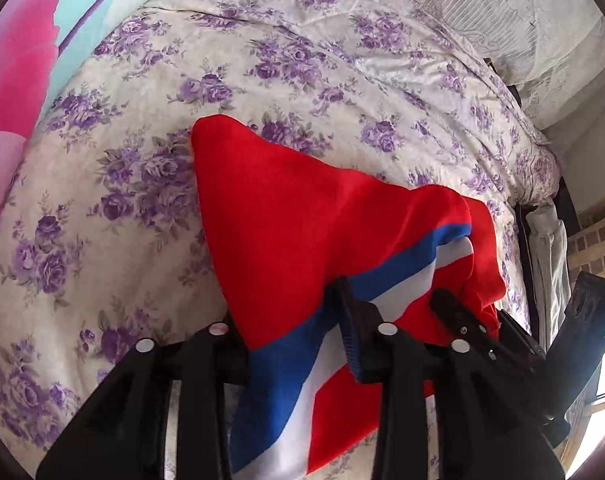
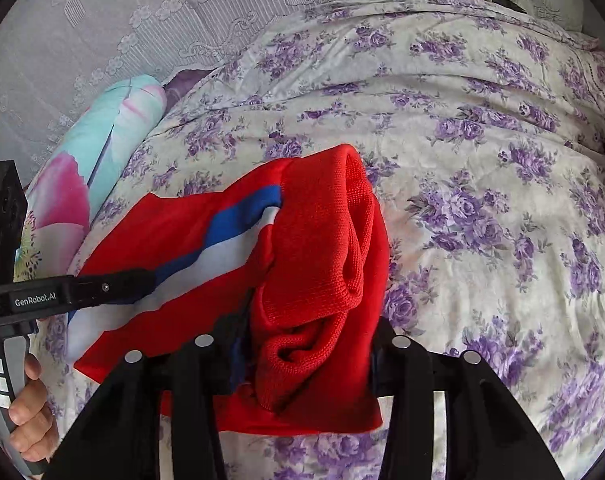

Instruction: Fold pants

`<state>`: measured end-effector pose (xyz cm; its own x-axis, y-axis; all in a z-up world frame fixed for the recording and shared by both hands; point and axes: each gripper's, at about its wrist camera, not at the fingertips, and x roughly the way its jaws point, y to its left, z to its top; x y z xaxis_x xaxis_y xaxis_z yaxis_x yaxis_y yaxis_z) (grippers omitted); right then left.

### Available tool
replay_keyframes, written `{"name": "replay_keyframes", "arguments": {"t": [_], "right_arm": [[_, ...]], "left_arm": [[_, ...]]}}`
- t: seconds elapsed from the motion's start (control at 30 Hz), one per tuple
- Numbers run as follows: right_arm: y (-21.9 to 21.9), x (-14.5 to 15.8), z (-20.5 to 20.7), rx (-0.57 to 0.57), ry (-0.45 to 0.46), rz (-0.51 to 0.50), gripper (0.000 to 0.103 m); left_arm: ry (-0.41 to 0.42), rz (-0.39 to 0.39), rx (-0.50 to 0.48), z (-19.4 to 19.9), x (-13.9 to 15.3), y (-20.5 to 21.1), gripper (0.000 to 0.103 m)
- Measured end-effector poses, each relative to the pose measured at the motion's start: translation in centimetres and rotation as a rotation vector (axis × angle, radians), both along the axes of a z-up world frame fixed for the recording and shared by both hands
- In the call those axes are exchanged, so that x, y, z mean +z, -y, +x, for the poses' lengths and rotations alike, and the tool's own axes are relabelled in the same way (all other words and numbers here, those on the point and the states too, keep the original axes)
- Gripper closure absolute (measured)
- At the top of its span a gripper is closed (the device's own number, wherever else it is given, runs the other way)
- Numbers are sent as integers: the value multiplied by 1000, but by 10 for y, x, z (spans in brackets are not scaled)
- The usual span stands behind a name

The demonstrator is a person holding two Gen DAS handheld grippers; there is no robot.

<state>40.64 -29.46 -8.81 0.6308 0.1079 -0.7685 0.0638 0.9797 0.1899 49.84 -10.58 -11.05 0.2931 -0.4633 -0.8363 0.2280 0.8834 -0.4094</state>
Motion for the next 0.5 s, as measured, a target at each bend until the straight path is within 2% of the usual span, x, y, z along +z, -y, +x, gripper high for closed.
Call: {"name": "replay_keyframes", "arguments": {"t": [0.03, 0.1, 0.17, 0.2, 0.23, 0.27, 0.3, 0.4, 0.47, 0.5], "right_arm": [[-1, 4, -1, 1, -12, -27, 42], [-1, 19, -7, -10, -36, -68, 42], [-1, 51, -29, -52, 28, -116, 40], [-2, 69, -43, -76, 68, -157, 38], [-6, 86, -61, -104, 104, -203, 30], [-11, 102, -79, -123, 131, -237, 22], [-17, 116, -98, -124, 149, -252, 19], [-39, 147, -158, -48, 180, -240, 13], [-57, 156, -203, -14, 218, -256, 4], [-65, 156, -223, -10, 244, -270, 4]], "left_arm": [[4, 22, 2, -1, 3, -1, 59], [37, 88, 7, -12, 19, -4, 59], [104, 139, 6, -33, 47, -12, 55], [148, 169, 17, -48, 62, -18, 43], [198, 196, 36, -67, 79, -25, 24], [250, 212, 56, -88, 95, -33, 16], [300, 217, 69, -112, 111, -38, 10], [391, 225, 68, -188, 143, -48, 5], [412, 203, 42, -238, 152, -53, 5], [411, 196, 26, -260, 153, -55, 5]]}}
